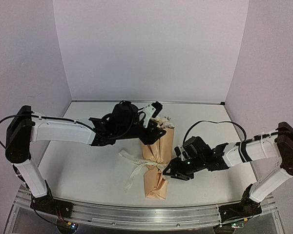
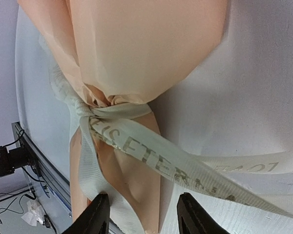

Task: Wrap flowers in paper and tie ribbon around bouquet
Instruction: Adjust the ribbon on the folded bouquet.

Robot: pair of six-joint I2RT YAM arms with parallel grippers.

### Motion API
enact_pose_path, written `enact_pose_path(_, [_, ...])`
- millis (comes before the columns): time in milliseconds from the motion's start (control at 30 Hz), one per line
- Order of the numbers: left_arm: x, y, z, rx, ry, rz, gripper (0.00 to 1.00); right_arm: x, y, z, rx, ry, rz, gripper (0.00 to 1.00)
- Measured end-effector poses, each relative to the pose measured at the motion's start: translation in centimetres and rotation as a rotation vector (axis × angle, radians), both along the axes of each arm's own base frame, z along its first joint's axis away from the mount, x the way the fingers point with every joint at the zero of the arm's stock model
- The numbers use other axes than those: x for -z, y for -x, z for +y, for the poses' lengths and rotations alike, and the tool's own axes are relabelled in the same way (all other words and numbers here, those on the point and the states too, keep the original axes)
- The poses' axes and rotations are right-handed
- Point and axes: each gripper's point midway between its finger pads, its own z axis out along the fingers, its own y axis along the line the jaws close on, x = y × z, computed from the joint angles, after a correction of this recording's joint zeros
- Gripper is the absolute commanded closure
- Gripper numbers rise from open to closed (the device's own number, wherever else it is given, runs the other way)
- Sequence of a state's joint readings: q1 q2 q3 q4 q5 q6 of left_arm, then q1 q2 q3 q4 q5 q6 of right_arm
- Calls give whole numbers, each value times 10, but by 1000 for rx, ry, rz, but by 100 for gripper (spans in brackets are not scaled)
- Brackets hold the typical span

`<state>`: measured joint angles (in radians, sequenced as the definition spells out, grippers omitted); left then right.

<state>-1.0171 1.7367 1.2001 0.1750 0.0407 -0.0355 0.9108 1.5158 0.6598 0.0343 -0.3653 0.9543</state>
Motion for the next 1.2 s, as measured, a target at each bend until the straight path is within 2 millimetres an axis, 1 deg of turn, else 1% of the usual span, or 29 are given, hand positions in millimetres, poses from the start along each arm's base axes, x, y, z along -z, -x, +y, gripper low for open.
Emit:
enact_pose_path(133, [25, -23, 31, -117, 45, 315, 41, 3, 1, -2, 4, -6, 0, 48])
enact_pose_path(200, [37, -28, 42, -158, 44, 420, 40, 4, 2, -1, 1, -9, -3, 48])
enact_pose_path(233, [43, -28, 44, -169, 38, 467, 40, 4, 3, -1, -3, -12, -6, 48])
enact_pose_path(300, [54, -23, 43, -174, 18, 556, 39, 5, 6, 0, -9, -15, -11, 46])
enact_pose_path(400, [71, -15, 32, -174, -17, 668, 38, 5, 11, -2, -18, -19, -20, 44])
enact_pose_path(500, [88, -8, 27, -179, -48, 749, 37, 0, 15, -1, -29, -29, -34, 44])
enact_pose_path(600, [106, -4, 29, -207, -98, 809, 37, -6, 17, 2, -43, -44, -50, 45])
enact_pose_path(700, [119, -4, 34, -248, -140, 841, 37, -6, 19, 3, -53, -43, -52, 49])
enact_pose_path(833, [131, -5, 38, -284, -182, 855, 36, -6, 20, 3, -55, -42, -51, 60])
enact_pose_path(1033, [145, -7, 42, -319, -215, 866, 37, -6, 20, 3, -59, -40, -51, 80])
enact_pose_path(1067, [147, -8, 43, -329, -218, 865, 38, -6, 21, 3, -60, -40, -47, 82])
enact_pose_path(1133, [150, -9, 44, -345, -221, 869, 41, -7, 20, 5, -60, -44, -43, 92])
enact_pose_path(1200, [153, -11, 46, -361, -224, 871, 48, -9, 20, 6, -64, -47, -41, 100])
